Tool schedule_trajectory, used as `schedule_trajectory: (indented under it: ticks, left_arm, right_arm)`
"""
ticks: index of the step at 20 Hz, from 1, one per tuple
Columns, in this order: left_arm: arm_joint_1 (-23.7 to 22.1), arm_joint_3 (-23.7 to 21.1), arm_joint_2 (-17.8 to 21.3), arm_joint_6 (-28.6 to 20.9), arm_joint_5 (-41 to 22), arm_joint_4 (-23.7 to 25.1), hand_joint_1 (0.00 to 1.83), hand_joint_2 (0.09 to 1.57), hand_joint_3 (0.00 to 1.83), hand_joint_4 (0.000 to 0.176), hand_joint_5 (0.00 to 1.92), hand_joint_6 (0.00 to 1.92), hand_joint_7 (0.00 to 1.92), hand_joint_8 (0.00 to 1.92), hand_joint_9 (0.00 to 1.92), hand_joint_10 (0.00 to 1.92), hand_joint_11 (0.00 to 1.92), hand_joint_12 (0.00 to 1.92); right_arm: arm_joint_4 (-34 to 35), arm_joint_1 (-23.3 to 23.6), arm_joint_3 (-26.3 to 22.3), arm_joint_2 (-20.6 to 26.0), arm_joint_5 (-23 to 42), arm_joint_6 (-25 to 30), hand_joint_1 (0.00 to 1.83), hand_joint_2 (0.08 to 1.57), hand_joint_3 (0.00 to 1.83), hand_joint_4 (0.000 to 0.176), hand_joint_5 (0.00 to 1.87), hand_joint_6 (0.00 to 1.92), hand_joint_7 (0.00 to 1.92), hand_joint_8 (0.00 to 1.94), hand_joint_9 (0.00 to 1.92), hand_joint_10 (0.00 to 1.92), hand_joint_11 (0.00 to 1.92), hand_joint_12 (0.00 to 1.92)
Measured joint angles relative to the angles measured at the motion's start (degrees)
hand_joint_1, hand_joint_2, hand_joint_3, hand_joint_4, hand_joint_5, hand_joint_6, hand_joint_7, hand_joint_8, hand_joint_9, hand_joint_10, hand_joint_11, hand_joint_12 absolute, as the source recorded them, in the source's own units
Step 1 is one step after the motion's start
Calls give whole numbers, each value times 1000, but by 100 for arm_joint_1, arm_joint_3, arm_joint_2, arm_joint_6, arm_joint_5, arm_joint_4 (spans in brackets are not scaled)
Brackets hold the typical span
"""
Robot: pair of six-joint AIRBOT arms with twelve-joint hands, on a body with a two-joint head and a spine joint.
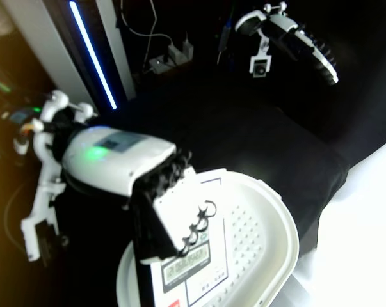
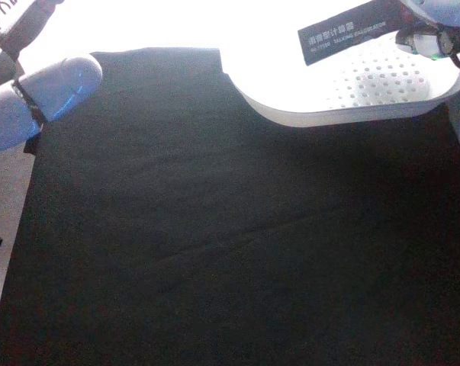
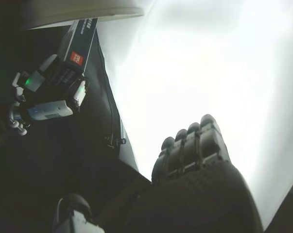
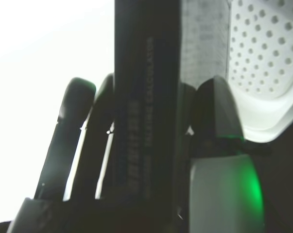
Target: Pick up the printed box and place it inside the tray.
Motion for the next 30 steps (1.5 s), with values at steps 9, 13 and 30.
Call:
schedule_trajectory:
  ticks: [9,13,30]
  left_arm:
    - [157,0,-37,-107,-162,-114,0,802,2,0,0,0,0,0,0,0,0,0]
    - [175,0,-37,-111,-162,-133,0,809,4,0,0,0,0,0,0,0,0,0]
    - [245,2,-127,-125,-240,-236,0,838,13,0,0,0,0,0,0,0,0,0]
  right_arm:
    - [195,0,153,-111,-33,-9,913,870,0,159,43,9,208,11,279,108,38,779]
    - [151,0,151,-129,-28,-22,720,734,0,176,0,0,0,0,3,0,0,266]
    - [-1222,0,-9,55,-20,2389,579,559,0,176,0,0,0,0,0,0,0,0]
